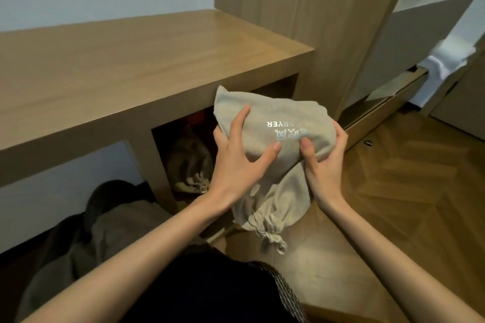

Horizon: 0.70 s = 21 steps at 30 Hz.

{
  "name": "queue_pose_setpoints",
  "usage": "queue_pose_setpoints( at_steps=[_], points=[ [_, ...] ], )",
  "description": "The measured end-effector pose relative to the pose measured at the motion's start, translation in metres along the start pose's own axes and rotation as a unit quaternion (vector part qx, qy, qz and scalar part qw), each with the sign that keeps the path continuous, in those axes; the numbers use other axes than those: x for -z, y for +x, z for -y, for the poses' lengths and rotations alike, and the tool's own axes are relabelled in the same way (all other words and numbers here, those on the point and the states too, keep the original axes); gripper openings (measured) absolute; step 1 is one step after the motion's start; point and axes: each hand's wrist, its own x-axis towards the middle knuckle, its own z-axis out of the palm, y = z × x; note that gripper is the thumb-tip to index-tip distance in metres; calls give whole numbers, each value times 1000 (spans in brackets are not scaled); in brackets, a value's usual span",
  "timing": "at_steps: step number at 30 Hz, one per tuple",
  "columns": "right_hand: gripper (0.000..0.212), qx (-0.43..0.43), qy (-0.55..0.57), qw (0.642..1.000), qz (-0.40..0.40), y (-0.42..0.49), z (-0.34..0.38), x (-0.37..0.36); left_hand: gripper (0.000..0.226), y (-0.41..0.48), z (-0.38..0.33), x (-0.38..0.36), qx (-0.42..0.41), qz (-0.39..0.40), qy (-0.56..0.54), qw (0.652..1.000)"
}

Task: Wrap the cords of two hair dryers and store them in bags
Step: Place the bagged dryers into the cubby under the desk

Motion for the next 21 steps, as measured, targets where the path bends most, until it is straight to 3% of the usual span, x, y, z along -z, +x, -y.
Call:
queue_pose_setpoints(
  at_steps=[5,13,21],
  points=[
    [59,-51,-7,999,1,-2,-42,1,77,13,35,-15,46,21,16,999],
    [67,-149,-19,987,55,23,-109,-21,75,52,111,-19,119,31,11,992],
    [64,-240,-45,962,120,51,-178,-60,77,74,176,-14,311,-12,-17,950]
  ],
)
